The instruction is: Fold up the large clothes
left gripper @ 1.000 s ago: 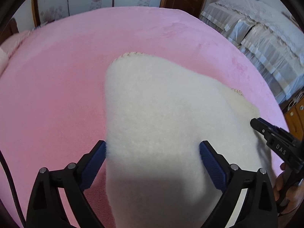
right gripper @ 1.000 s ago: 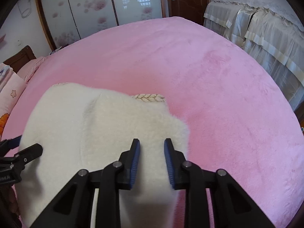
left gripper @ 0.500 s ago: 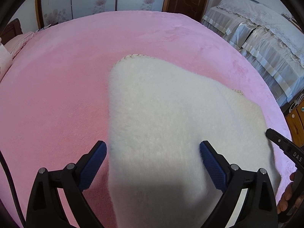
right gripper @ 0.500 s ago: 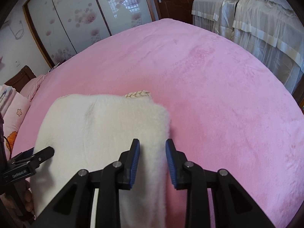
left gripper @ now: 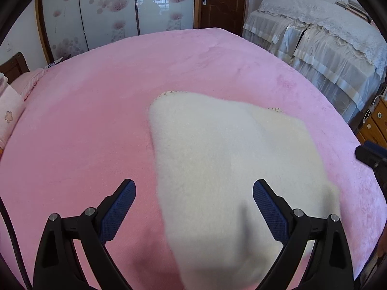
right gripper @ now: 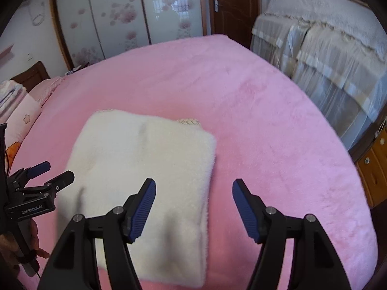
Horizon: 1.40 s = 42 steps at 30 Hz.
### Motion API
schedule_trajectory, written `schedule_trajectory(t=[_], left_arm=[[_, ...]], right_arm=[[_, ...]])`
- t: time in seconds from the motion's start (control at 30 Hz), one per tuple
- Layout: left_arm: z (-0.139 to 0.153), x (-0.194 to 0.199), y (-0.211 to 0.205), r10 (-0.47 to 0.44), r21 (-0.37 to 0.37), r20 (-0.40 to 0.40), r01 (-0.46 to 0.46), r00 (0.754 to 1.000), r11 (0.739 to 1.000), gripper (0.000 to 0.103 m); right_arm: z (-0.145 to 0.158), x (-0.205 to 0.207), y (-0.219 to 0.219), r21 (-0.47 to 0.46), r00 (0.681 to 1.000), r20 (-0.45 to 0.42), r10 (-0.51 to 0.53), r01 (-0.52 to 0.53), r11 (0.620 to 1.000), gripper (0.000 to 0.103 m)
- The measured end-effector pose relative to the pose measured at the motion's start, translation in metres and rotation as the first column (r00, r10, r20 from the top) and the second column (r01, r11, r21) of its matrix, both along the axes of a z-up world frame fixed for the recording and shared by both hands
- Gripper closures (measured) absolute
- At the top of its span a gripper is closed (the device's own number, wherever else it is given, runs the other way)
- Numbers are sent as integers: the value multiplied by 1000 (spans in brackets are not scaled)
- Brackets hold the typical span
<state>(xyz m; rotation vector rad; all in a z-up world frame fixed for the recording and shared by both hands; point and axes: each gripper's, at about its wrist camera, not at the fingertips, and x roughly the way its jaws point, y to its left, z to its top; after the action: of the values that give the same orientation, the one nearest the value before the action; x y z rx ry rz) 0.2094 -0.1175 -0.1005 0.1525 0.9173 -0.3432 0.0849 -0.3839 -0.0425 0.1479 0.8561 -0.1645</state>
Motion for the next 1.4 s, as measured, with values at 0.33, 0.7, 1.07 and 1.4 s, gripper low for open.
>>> schedule_trajectory(t=[0.33,0.7,1.07,1.4], left_arm=[[59,-20,28,47,-56,-88,-52,995,997,6],[18,18,36,49,-90,-278,-76,959,993,6],[-80,52,36,-30,-267,-502,-122,864,956,6],[-121,63,16,-166,-346,-505,-22,847,938,0]], right_arm=[[68,-39,28,-177,973,168,158,-128,976,37],[13,10,-12,26,981,-132,141,-139,990,36],[-113,41,-66,488,942,-287,172,-10,873,18],[-174,62,-68,696,936,-245,253,-12,718,10]])
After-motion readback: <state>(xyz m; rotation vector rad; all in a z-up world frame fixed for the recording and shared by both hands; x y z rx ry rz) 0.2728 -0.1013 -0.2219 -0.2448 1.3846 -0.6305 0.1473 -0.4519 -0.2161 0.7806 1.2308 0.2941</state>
